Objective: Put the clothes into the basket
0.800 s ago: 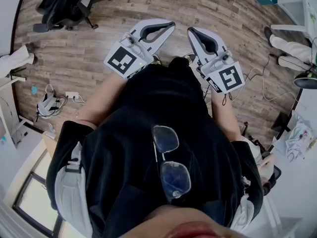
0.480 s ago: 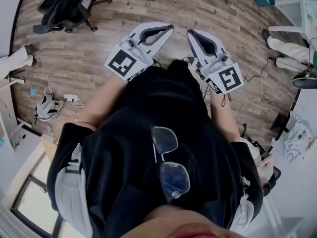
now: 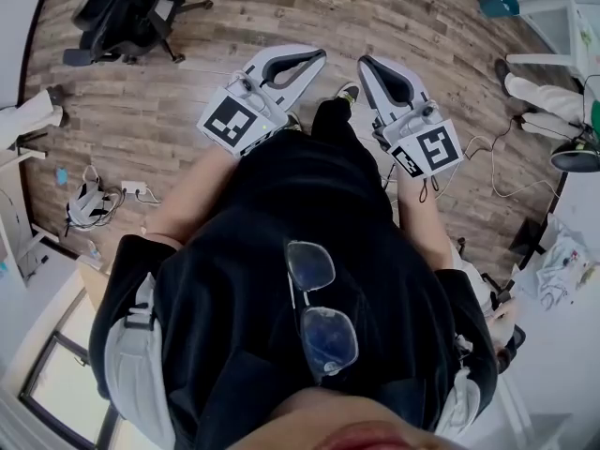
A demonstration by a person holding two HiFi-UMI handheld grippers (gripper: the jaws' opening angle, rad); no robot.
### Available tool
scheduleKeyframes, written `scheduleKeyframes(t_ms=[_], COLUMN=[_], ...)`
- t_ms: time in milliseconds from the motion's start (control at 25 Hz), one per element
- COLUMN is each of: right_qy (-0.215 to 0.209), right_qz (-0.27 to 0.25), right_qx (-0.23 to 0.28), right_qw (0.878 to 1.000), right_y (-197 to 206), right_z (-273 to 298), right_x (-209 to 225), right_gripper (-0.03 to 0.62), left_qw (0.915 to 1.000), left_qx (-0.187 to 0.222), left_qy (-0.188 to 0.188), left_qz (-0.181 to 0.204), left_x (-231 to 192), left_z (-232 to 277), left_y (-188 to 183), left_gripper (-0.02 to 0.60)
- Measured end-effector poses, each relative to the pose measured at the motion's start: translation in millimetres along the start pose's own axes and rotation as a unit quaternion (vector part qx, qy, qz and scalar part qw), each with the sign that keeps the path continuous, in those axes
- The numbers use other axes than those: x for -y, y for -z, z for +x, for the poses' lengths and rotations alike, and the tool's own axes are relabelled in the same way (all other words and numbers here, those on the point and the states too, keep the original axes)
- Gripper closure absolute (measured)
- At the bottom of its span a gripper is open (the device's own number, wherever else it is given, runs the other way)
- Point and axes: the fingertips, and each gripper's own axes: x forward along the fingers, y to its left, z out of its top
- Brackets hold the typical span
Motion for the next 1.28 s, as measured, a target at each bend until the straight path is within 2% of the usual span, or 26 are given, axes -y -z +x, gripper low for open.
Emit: scheduleKeyframes(t_ms=[440,800,1280], right_qy=[-0.022,-0.050,-0.073], right_qz=[-0.005,-0.008,0.001], right_qx=[0.007,-0.002,0.002], right_qw=[1.000,0.999,0.997], right_y=[-10,-18,-19], right_z=[21,31,24], right_x=[62,134,209], right_gripper=[0.565,0.565,0.565], left_qw=[0.9997,0.9995,0.9984], left_qx=[-0.010,-0.008,-0.022], left_qy=[-0.012,-0.031,-0.048], left_qz=[0.020,0.009,0.021], left_x=[-34,-67,-87], left_z=[48,119,194], left_y=[-11,-20,-21], left_gripper=[0.571,0.571,0.571])
